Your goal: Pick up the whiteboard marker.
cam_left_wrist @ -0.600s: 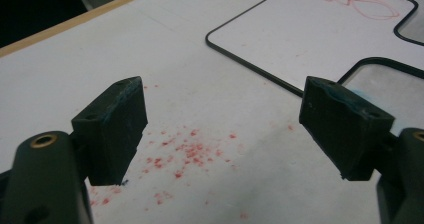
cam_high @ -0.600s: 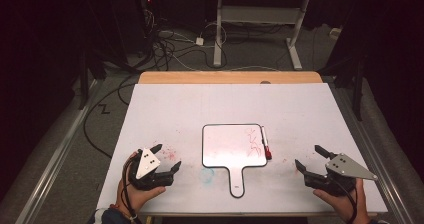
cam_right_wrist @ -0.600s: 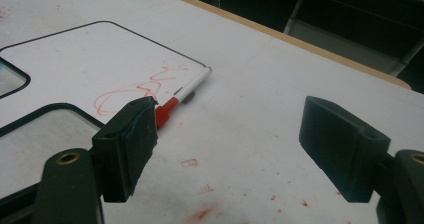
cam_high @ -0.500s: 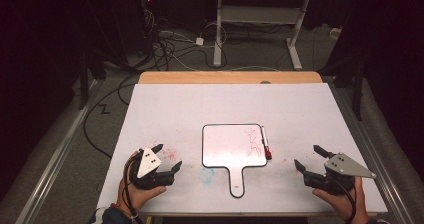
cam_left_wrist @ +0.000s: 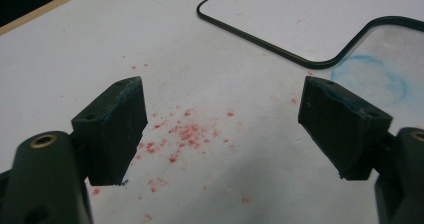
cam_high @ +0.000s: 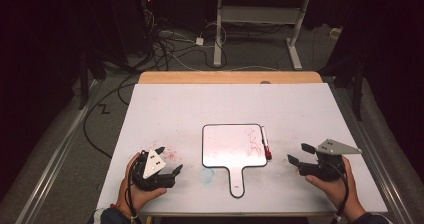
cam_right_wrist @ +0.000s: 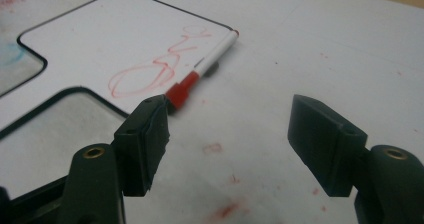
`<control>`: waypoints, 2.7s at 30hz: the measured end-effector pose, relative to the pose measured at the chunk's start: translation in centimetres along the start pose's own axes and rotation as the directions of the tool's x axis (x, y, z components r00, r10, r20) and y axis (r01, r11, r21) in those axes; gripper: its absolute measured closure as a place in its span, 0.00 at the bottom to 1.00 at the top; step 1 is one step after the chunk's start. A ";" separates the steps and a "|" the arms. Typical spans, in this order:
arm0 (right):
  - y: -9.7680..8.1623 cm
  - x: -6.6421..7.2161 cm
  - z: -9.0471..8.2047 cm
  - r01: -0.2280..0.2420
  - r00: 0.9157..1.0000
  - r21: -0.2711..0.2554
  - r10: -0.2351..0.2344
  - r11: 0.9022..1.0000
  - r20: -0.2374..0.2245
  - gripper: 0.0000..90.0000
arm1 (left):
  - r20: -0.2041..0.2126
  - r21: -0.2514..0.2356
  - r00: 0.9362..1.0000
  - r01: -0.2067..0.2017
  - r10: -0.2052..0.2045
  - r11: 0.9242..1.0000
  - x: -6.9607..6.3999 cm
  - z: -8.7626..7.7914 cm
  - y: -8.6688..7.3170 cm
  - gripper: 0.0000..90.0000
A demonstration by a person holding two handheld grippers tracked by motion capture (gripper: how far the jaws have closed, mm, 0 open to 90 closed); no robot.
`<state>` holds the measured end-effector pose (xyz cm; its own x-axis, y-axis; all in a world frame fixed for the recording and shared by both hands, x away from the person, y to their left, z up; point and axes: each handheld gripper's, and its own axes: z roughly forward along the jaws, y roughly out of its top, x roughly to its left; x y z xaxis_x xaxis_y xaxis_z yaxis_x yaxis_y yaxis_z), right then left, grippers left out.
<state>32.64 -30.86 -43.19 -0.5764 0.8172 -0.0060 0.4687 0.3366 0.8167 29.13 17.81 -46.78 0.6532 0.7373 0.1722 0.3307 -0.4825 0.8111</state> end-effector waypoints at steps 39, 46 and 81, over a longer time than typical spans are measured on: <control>6.9 1.3 7.8 -0.078 0.969 0.012 0.079 0.997 -0.233 0.90 | 0.148 -0.047 0.982 0.122 -0.113 0.991 -0.9 1.9 3.6 0.26; 7.1 4.7 7.1 -0.025 0.958 -0.071 0.004 0.997 -0.287 0.90 | 0.358 -0.082 0.926 0.164 -0.124 0.983 -4.0 5.0 8.1 0.37; 6.5 7.4 4.3 0.015 0.965 -0.199 -0.067 0.980 -0.255 0.90 | 0.422 -0.090 0.902 0.146 -0.095 0.985 -8.5 10.9 13.4 0.82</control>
<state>34.26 -20.59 -40.37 -0.7577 0.6469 0.0868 0.3172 0.2488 0.9152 35.47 -0.09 -43.45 0.8449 0.5111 -0.1576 0.3598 -0.3251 0.8746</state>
